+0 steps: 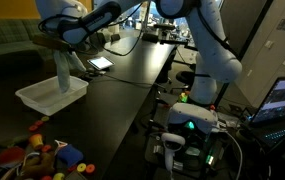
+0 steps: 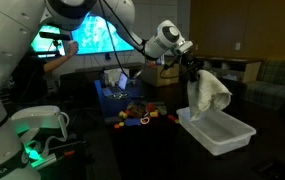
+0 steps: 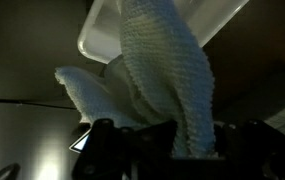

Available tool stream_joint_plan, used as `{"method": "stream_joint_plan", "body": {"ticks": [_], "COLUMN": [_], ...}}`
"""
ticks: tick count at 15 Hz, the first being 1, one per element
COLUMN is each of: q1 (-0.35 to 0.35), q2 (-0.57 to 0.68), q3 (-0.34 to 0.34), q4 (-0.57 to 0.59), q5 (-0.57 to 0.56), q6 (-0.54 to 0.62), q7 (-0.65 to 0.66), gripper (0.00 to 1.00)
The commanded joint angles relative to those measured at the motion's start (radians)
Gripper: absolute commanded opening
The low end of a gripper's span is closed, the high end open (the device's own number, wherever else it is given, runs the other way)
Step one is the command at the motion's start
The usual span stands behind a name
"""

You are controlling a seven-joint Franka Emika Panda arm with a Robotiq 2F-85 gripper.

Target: Pick up the towel on the right, move the objects in front of the storage container to the left

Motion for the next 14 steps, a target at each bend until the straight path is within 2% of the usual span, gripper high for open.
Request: {"method": "stream_joint_plan", "body": {"ticks": [1,6,7,9,14], "q1": [-0.053,-0.085,-0.088,-0.096,-0.137], "q2": [0.171,0.349,0.381,0.441,0.538], "q3": [0.024,0.023,0.019,0.012,0.058], "q4": [0.243,0.451,0.491,0.569,0.752], "q5": [0.050,0.144,0.160,0.188,0.279], "q6": [-0.038,-0.052,-0.063,-0.105,-0.264], "q7": [-0.090,-0.201,-0.220,-0.264,-0.525], "gripper": [0.00,0.01,0.26,0.30,0.68]}}
